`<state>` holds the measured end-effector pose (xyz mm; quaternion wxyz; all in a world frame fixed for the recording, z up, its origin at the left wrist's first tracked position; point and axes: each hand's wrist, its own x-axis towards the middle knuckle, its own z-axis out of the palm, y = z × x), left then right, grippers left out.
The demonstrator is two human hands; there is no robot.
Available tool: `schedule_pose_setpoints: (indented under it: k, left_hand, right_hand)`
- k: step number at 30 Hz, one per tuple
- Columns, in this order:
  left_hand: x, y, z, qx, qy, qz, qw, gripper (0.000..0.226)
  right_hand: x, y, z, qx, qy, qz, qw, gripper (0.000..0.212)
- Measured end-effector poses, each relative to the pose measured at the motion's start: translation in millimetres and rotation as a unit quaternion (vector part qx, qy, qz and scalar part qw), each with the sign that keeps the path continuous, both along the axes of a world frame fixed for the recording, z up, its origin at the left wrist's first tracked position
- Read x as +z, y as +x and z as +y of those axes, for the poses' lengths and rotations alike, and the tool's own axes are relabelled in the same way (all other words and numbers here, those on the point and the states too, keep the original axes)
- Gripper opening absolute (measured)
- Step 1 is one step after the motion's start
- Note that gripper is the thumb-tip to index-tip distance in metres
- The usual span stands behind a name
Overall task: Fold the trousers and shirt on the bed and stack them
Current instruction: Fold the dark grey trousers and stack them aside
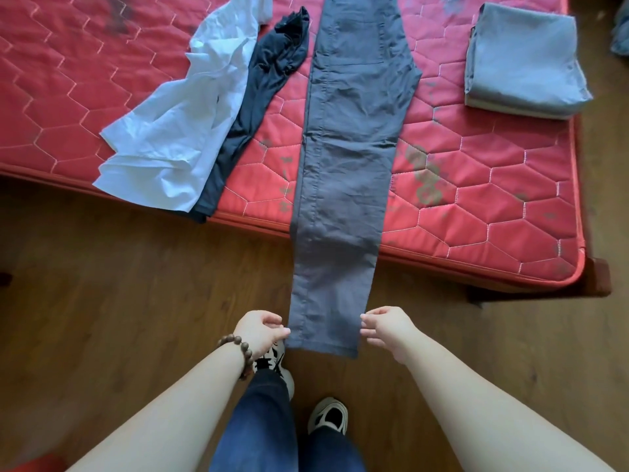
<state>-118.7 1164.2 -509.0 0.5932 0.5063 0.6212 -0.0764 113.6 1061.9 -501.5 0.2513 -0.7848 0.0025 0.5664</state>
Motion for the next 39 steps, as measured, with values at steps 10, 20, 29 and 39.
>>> schedule_pose_setpoints:
  k: [10, 20, 29, 39]
  left_hand:
    - [6, 63, 70, 0.045, 0.119, -0.041, 0.991, 0.013]
    - [-18, 129, 157, 0.034, 0.17, -0.021, 0.985, 0.03]
    - [-34, 129, 167, 0.028, 0.134, -0.014, 0.99, 0.011]
    - [-33, 121, 168, 0.024, 0.219, 0.005, 0.975, 0.012]
  right_hand:
    - [6, 37, 53, -0.005, 0.069, -0.061, 0.996, 0.012]
    - [-16, 87, 138, 0.037, 0.059, -0.249, 0.966, 0.044]
    - [-33, 83, 140, 0.012, 0.017, -0.26, 0.965, 0.012]
    - [-38, 83, 146, -0.079, 0.089, -0.225, 0.967, 0.016]
